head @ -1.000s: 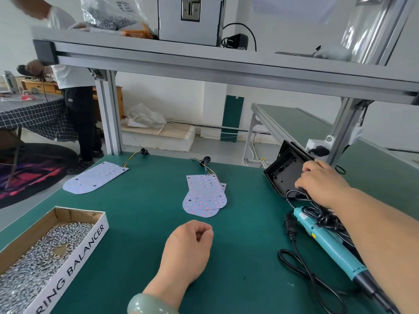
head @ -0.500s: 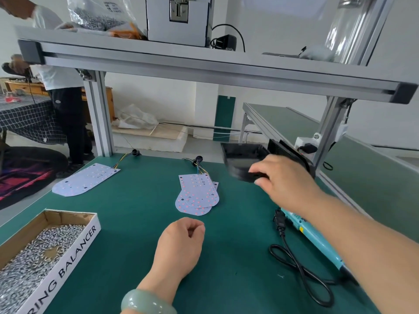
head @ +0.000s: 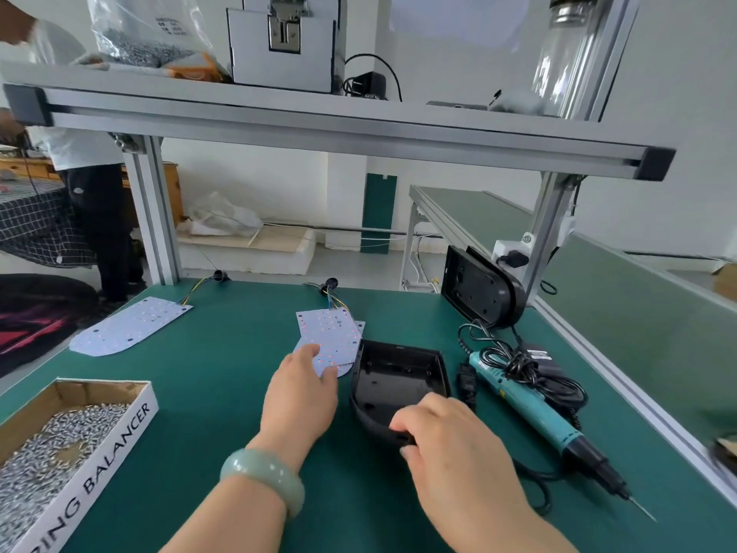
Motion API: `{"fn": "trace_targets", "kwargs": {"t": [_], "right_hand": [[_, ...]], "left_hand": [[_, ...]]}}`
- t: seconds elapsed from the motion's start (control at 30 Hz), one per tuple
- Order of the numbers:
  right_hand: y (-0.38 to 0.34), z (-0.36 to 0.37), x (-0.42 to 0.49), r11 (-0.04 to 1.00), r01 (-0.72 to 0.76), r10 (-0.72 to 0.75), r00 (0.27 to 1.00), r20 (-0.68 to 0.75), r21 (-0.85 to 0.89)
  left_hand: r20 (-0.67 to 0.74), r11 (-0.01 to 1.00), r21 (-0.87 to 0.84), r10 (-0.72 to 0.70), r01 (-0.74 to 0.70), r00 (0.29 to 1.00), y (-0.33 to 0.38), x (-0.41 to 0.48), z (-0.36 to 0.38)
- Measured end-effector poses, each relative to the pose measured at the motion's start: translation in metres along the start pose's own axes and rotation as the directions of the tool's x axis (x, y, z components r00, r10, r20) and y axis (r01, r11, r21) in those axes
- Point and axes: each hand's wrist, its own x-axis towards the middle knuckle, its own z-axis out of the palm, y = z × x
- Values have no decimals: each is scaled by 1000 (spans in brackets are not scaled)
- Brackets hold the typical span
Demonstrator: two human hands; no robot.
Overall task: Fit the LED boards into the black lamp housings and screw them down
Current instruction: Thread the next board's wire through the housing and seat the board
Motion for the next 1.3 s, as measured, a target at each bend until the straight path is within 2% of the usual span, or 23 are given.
{"fn": "trace_targets", "kwargs": {"t": [0.1, 0.17, 0.23, 0.27, 0.33, 0.4, 0.5, 0.57, 0.67, 0.7, 0.77, 0.9, 0.93, 1.0, 1.07, 1.1, 1.13, 1.2, 1.23, 1.3], "right_hand": [[4, 7, -2, 999, 13, -9, 996, 93, -39], [5, 11, -4, 997, 42, -32, 986, 163, -61], [7, 14, -7, 998, 44, -36, 988, 148, -52], [8, 14, -8, 998, 36, -28, 989, 148, -52], [11, 15, -11, 999, 9, -3, 987, 159, -40], [13, 13, -12, 999, -22, 25, 990, 139, -24], [12, 11, -12, 998, -53, 55, 994, 97, -24], [9, 10, -10, 998, -66, 67, 994, 85, -8], [5, 12, -8, 998, -22, 24, 999, 35, -52], [6, 14, -8, 999, -34, 34, 999, 2, -43], [7, 15, -7, 999, -28, 25, 996, -88, -32], [9, 18, -8, 997, 0, -6, 997, -83, -75], [9, 18, -7, 997, 7, -14, 996, -85, -82], [9, 18, -7, 998, 20, -25, 996, -91, -65], [12, 19, -8, 999, 19, -23, 995, -92, -38], [14, 19, -7, 999, 4, -7, 997, -76, -38], [15, 18, -5, 999, -22, 20, 999, -29, -48], [13, 14, -8, 997, -72, 71, 995, 71, 11], [14, 15, -10, 997, -77, 74, 994, 83, 31], [11, 15, -8, 991, -103, 97, 993, 69, 89]], "left_hand": [[159, 942, 277, 150, -190, 976, 8, 23, 10], [311, 868, 402, 171, -292, 935, 5, 33, 14], [442, 775, 502, 151, -383, 884, -1, 36, 16], [458, 733, 545, 147, -408, 877, -4, 36, 15], [400, 671, 622, 171, -403, 901, -8, 34, 12], [328, 631, 679, 198, -376, 924, -11, 31, 2], [317, 589, 711, 219, -384, 923, -11, 33, -12], [275, 666, 685, 140, -296, 951, -2, 44, -15], [102, 842, 540, -79, 11, 992, 8, 58, -8], [40, 861, 494, -160, 120, 986, 7, 61, -4], [-15, 829, 480, -320, 288, 947, 3, 65, 1], [9, 811, 475, -393, 342, 920, -1, 75, -7], [20, 820, 432, -425, 375, 905, -2, 77, -10], [30, 865, 243, -458, 438, 888, -6, 81, -16], [2, 894, -26, -447, 447, 895, -15, 82, -20], [-12, 869, -195, -466, 455, 885, -19, 82, -24], [6, 786, -416, -501, 457, 866, -22, 80, -29], [123, 448, -796, -539, 407, 833, -21, 72, -42], [162, 310, -880, -517, 360, 841, -19, 66, -50], [202, 156, -943, -435, 294, 878, -11, 52, -67]]}}
